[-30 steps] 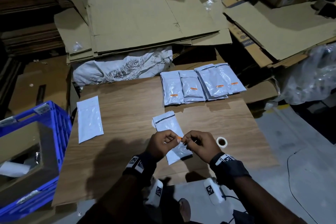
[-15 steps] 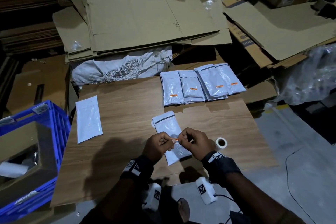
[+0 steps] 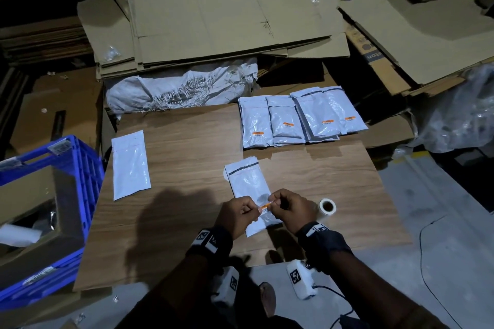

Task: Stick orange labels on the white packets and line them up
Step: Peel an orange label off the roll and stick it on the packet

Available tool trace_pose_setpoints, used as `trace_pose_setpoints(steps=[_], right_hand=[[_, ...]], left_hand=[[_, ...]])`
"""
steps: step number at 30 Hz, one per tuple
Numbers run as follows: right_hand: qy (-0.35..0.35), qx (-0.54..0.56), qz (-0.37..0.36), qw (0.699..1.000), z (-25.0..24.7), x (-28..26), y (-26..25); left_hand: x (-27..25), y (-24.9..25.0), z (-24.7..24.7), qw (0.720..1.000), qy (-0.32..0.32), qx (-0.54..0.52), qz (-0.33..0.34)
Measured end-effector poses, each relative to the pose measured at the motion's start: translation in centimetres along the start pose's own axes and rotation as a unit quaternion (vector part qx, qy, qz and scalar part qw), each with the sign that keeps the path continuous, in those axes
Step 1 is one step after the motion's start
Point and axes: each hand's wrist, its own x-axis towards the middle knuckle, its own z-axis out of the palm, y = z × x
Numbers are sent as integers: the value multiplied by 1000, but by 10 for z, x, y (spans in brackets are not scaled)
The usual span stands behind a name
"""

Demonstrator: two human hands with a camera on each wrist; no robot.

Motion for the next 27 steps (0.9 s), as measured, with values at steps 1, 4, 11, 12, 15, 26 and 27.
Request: trace_pose_setpoints(steps=[1, 4, 11, 12, 15, 26, 27], right_hand=[[4, -12, 16, 1000, 1, 1, 1], [-16, -48, 41, 998, 4, 6, 5], [-35, -37, 116, 992, 23, 16, 20], [-32, -32, 126, 991, 26, 16, 21], [-30, -34, 149, 988, 33, 16, 27], [-1, -70, 181, 981, 47, 21, 40], [2, -69, 180, 981, 48, 21, 41]], left_hand=[[0, -2, 3, 1000, 8, 11, -4], [6, -10, 13, 998, 20, 48, -41], [15, -31, 26, 989, 41, 101, -99], [15, -33, 27, 988, 44, 112, -101], [19, -38, 31, 984, 36, 136, -106], [25, -49, 37, 972, 45, 207, -103], [25, -48, 37, 971, 45, 210, -104]])
